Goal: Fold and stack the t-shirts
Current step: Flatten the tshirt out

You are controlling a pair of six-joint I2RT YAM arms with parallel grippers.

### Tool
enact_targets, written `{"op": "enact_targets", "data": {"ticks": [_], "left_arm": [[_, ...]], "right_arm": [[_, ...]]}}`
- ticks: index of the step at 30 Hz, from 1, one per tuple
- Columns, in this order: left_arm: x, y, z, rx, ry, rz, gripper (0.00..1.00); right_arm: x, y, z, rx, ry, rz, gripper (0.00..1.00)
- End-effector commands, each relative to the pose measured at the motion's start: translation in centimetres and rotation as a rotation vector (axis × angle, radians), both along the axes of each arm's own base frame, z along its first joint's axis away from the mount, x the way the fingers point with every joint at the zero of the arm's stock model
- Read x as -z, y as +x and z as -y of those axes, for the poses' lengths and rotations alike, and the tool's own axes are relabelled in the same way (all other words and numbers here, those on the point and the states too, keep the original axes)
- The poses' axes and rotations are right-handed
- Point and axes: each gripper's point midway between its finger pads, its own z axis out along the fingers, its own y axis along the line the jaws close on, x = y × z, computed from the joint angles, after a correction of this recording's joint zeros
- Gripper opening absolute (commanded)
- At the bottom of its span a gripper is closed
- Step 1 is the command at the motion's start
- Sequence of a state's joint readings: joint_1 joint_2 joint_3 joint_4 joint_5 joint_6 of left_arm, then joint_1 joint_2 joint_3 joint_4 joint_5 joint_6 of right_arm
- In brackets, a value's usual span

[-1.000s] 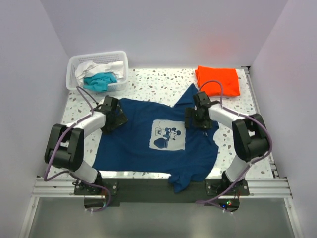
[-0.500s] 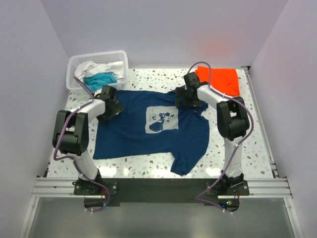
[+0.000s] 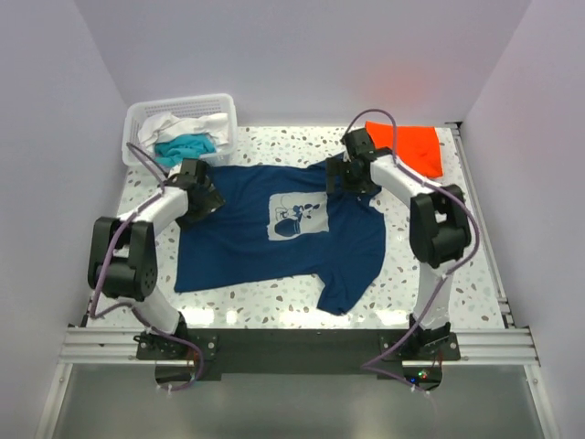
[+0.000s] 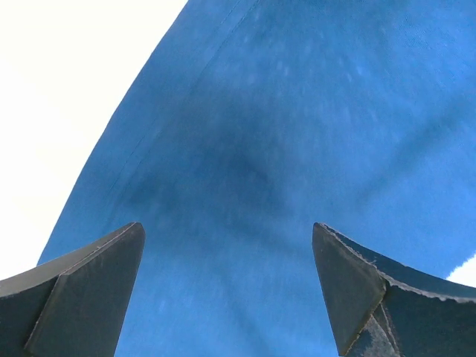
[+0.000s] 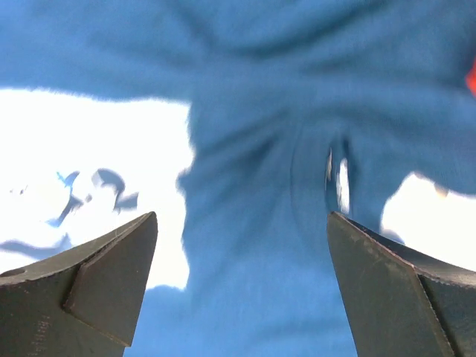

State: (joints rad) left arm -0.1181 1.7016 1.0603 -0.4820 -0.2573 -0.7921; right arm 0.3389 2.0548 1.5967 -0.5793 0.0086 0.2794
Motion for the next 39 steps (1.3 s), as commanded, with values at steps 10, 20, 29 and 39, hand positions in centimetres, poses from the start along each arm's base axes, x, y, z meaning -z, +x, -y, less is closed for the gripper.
{"op": "enact_targets", "data": {"ticks": [10,20,29,39], "left_arm": [[-2.1,-9.5,1.8,0.043,-0.174,0.099,1.0],[2.8,-14.3,1.1,0.005,-0.158,-0.003,1.0],[4.2,-15.2,-0.2,-0.042,-0.096,-0.075,1.0],[3.1,-15.0,-0.5,-0.051,-0.08,-0.048,1.0]], "right_arm": [[-4.0,-21.1,-2.4,-0.053,0.212,-0.019,0.99],[0.6,-28.6,-4.1,-0.075,0.34,-0.197,0.99],[4.1,-29.7,3.5,0.139,-0.01,-0.252,0.99],[0.2,-28.7,5.6,0.133,0.07,-0.169,0.99]]}}
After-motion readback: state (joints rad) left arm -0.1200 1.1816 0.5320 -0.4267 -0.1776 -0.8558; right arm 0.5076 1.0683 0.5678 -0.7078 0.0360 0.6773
